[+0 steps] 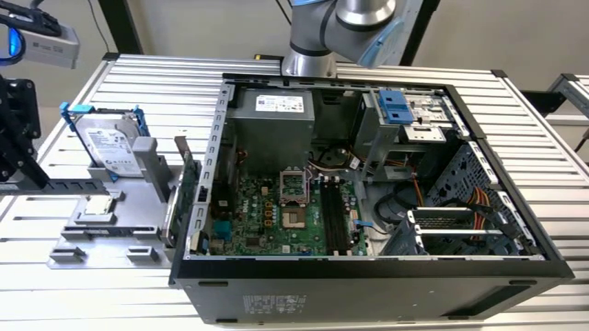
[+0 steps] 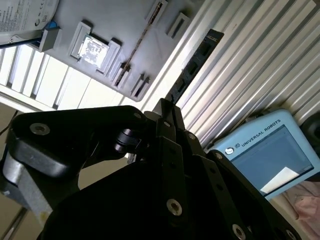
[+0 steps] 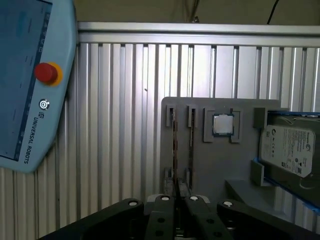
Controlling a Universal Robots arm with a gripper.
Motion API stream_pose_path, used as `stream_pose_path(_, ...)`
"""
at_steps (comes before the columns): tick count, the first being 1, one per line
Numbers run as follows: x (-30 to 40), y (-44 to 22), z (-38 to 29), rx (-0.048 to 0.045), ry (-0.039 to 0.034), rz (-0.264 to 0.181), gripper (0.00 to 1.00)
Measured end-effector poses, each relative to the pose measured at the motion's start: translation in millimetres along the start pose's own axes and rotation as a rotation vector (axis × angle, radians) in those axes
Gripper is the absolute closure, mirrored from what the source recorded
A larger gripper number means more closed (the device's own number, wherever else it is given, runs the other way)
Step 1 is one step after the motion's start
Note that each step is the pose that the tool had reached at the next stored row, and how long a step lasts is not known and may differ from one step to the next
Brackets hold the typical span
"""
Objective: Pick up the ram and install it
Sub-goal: 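Pick up the ram and move it above insertion slot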
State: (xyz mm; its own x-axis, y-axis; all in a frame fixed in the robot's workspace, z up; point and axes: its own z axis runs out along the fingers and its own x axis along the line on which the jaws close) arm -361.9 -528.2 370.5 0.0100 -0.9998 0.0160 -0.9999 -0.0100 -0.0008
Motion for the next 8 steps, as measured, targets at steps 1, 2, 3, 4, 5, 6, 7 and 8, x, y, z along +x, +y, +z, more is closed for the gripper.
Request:
stream_pose_path(1,0.1,-0.2,-1.2,0.0001,-0.0001,0.0,1.0)
stream_pose_path(2,0.1,-0.1,-2.5,0.0,0.0,0.0,1.0)
stream_pose_path(3,0.1,-0.2,-3.9,-0.0001,0.0,0.0,1.0)
stream_pose_path(4,0.0,0.0,-5.3,0.0,0.0,0.0,1.0)
stream_pose_path(5,0.0,0.0,-6.8,0.0001,-0.0002,0.0,1.0)
stream_pose_path(6,-0.1,0.0,-8.2,0.0,-0.0002,0.0,1.0)
stream_pose_path(7,-0.1,0.0,-9.7,0.0,-0.0002,0.0,1.0)
stream_pose_path(8,-0.3,0.0,-11.0,0.0,-0.0002,0.0,1.0)
